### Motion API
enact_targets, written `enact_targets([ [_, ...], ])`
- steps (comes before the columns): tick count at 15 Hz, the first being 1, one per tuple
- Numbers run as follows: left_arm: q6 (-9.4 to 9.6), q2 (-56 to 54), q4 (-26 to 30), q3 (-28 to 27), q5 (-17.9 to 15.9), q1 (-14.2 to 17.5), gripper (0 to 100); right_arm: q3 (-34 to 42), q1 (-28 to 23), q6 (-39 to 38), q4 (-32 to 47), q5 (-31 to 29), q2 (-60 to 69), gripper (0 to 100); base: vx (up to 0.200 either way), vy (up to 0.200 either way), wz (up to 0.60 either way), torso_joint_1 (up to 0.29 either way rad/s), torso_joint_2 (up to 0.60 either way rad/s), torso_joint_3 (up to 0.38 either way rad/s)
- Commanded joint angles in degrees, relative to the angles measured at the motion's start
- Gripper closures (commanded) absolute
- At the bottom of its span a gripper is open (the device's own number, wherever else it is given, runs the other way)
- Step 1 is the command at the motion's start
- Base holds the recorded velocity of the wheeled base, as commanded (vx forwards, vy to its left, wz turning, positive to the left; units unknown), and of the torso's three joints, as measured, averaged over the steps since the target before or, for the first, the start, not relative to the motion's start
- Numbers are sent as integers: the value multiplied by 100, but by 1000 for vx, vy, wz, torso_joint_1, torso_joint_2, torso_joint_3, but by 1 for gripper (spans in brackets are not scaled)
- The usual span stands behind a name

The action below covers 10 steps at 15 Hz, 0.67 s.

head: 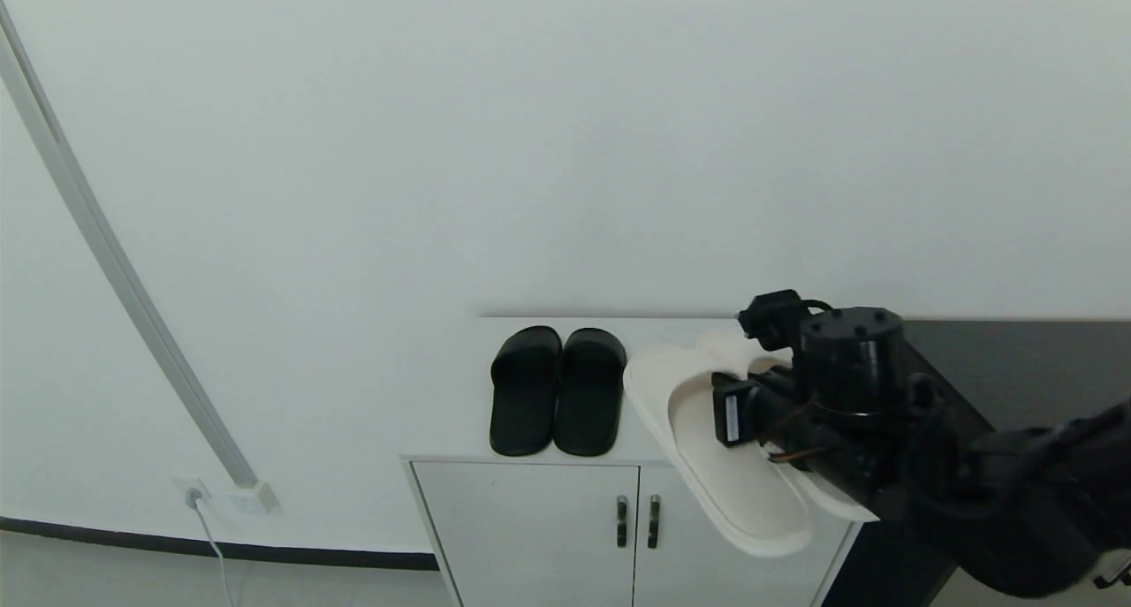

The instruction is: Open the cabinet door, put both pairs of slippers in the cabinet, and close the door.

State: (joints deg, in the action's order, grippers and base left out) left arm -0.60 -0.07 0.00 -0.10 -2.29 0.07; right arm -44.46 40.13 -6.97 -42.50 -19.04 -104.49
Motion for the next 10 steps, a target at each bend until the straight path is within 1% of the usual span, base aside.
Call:
enact_targets([
  [1,-2,7,0,1,1,1,100,1203,329,38,-92,999,1536,100,0,0,0,0,0,0],
  [3,-2,7,0,1,1,1,100,1598,390,29,5,1632,2011,100,0,0,0,0,0,0],
  [4,7,7,0,1,1,1,100,1616,390,29,57,1720,2037,100,0,0,0,0,0,0],
  [5,-2,7,0,1,1,1,100,1607,390,29,286,1807,2081,100,0,0,0,0,0,0],
  [8,-2,7,0,1,1,1,100,1660,390,29,312,1807,2090,100,0,0,0,0,0,0],
  [10,-2,7,0,1,1,1,100,1730,390,38,295,1825,2125,100,-200,0,0,5,2,5],
])
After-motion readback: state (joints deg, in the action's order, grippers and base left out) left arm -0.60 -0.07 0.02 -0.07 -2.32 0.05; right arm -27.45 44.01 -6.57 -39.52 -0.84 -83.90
